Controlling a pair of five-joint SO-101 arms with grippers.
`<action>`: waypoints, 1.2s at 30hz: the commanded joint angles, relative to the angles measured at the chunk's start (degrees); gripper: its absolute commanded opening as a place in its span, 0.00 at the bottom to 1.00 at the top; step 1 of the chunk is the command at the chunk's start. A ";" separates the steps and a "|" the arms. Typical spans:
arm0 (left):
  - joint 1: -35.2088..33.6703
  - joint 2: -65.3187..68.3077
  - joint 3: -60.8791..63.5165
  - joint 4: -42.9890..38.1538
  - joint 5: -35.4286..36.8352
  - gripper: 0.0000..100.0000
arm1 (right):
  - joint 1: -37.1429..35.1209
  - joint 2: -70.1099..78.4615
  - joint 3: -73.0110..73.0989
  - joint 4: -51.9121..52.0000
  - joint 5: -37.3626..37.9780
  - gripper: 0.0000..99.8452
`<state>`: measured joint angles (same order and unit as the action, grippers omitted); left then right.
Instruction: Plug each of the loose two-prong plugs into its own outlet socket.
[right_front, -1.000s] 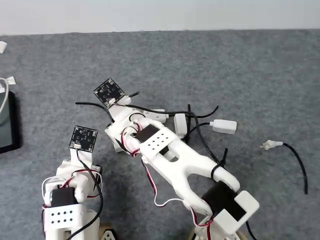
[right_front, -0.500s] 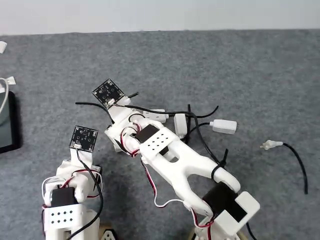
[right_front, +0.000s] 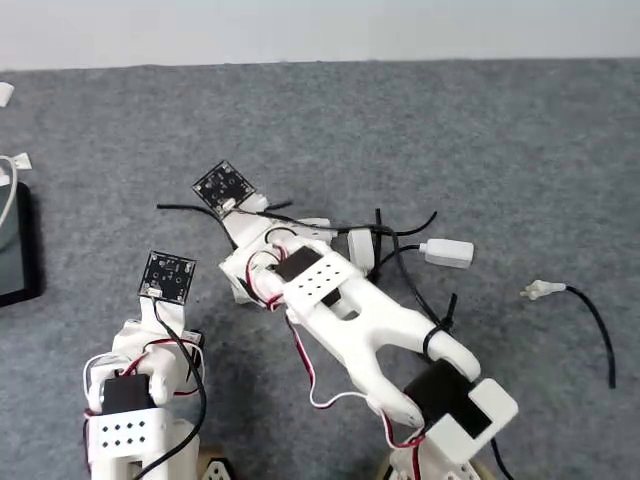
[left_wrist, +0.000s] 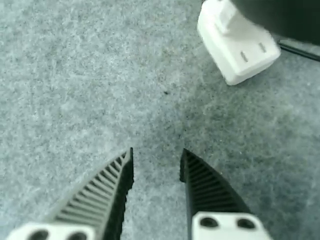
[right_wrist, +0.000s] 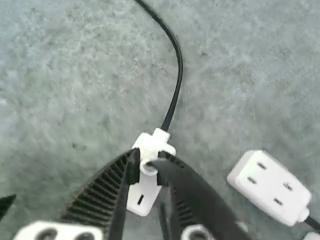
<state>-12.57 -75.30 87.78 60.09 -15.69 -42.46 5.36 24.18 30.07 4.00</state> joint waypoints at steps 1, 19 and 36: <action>-0.35 -0.35 -0.66 -1.49 -0.53 0.10 | 1.01 -0.40 -0.35 0.48 1.67 0.01; -0.35 -0.35 -0.66 -1.49 -0.53 0.10 | -1.63 14.37 -17.23 19.65 1.14 0.01; -2.20 -0.35 -0.92 -1.67 -0.53 0.10 | -7.96 13.49 -18.11 22.64 -6.07 0.29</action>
<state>-14.33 -75.30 87.78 60.00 -15.69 -48.26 19.87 6.68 52.22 -0.84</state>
